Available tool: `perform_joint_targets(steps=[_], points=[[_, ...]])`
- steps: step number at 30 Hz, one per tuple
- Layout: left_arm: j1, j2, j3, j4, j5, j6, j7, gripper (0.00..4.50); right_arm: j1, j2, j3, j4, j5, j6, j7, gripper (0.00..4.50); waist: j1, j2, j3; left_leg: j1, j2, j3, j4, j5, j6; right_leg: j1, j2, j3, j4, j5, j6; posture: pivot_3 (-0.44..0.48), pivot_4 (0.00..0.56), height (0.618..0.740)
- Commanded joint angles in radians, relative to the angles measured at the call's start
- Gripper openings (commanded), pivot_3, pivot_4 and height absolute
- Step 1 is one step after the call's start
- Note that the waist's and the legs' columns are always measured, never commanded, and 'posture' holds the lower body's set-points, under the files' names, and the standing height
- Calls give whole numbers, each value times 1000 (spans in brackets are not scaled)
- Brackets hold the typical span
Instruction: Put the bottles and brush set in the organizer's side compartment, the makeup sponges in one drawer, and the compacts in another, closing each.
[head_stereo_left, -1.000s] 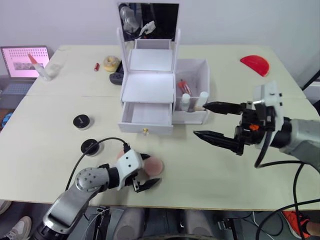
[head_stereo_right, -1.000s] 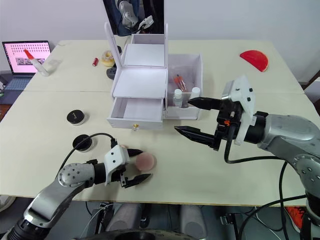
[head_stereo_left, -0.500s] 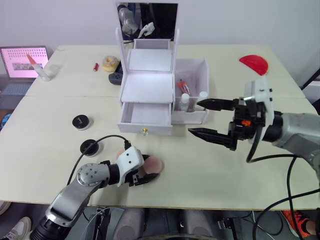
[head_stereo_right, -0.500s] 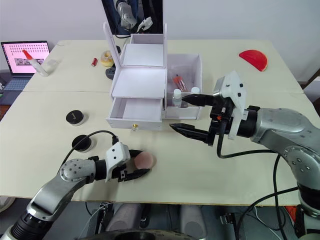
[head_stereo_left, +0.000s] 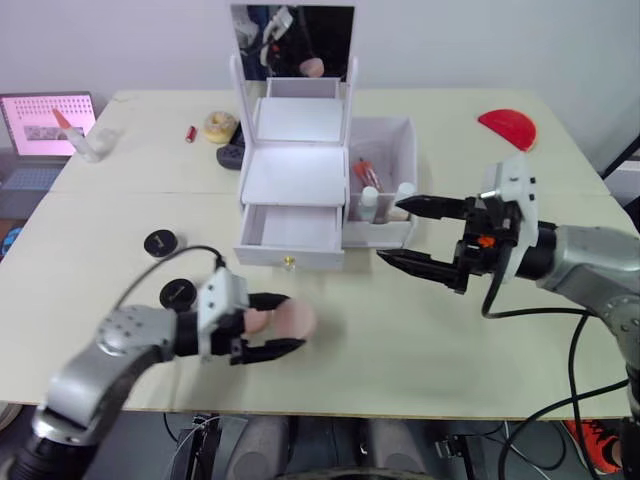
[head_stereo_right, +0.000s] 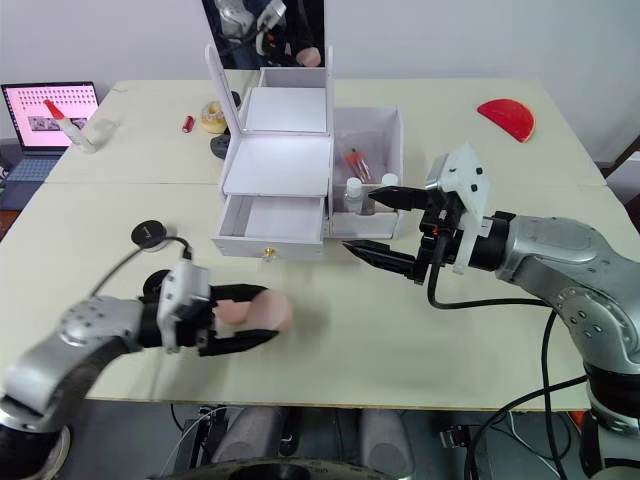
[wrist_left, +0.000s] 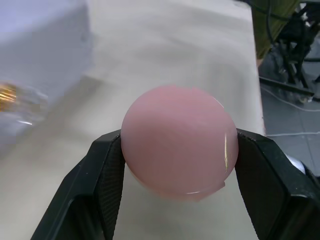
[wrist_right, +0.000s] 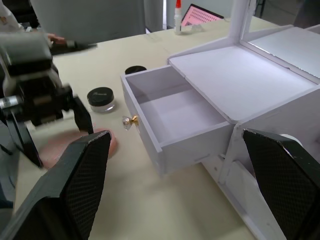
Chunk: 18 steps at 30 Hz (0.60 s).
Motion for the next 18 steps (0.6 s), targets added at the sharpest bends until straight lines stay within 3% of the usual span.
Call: perform_joint_targets(steps=[1,4,9,18], points=[[-67,47,91,-17,-125,62,-20,2649,-5,8,-8,-2,-27,-30,16,4500,1,0,0,0,0,0,0,0,0,0,0,0,0,0,0,0,150,740],[-203,67,129,60,-171,115,19,2649,-2,21,0,-2,-45,-37,20,4500,2,0,0,-1,-1,-1,1,0,0,0,1,-1,0,0,0,0,150,740],[-361,69,68,228,-30,52,31,2649,-1,43,5,-16,-55,-38,10,4500,-7,0,0,0,-1,0,0,0,0,0,2,-1,2,0,0,0,150,740],[-476,10,-4,395,91,-13,29,2649,40,60,-18,-73,-40,-23,-40,4500,-6,-1,0,-1,-1,-1,0,1,-1,-2,2,-1,2,0,1,0,150,740]])
